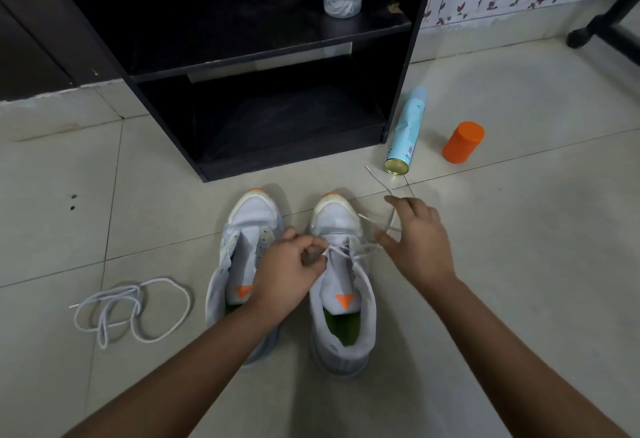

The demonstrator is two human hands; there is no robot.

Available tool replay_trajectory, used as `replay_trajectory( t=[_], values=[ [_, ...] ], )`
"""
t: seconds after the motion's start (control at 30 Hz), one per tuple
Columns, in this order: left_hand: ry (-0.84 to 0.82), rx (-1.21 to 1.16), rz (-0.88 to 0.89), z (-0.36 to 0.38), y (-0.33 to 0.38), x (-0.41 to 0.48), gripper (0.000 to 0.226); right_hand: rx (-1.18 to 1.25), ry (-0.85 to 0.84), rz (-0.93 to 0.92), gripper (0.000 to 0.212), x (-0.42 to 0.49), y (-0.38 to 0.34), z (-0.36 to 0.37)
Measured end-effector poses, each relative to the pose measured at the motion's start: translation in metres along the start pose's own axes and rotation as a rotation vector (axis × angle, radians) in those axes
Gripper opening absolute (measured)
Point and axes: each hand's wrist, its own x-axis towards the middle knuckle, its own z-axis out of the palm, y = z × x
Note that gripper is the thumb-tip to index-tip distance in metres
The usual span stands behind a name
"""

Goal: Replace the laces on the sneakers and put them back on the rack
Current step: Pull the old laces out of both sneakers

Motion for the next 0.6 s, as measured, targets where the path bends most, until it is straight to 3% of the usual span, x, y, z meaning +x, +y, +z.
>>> replay_trajectory(
  t=[0.07, 0.17, 0.37, 0.47, 0.6],
  values=[
    [0.023, 0.124, 0.098, 0.000, 0.005, 0.003, 0.024, 0.101, -0.020, -0.033, 0.037, -0.023, -0.010, 0.002],
    [-0.053, 0.322, 0.136, 0.006, 0.020, 0.007, 0.023, 0.268, -0.265, 0.059, 0.024, -0.046, -0.020, 0.004],
    [-0.162, 0.691, 0.209, 0.018, 0.038, 0.020, 0.028, 0.318, -0.242, 0.093, 0.017, -0.044, -0.019, 0.007],
    [-0.127, 0.584, 0.227, 0.019, 0.036, 0.017, 0.021, 0.329, -0.230, 0.156, 0.018, -0.042, -0.014, 0.010],
    [0.123, 0.153, 0.006, -0.003, 0.014, 0.018, 0.013, 0.386, -0.228, 0.239, 0.017, -0.044, -0.009, 0.014]
  ],
)
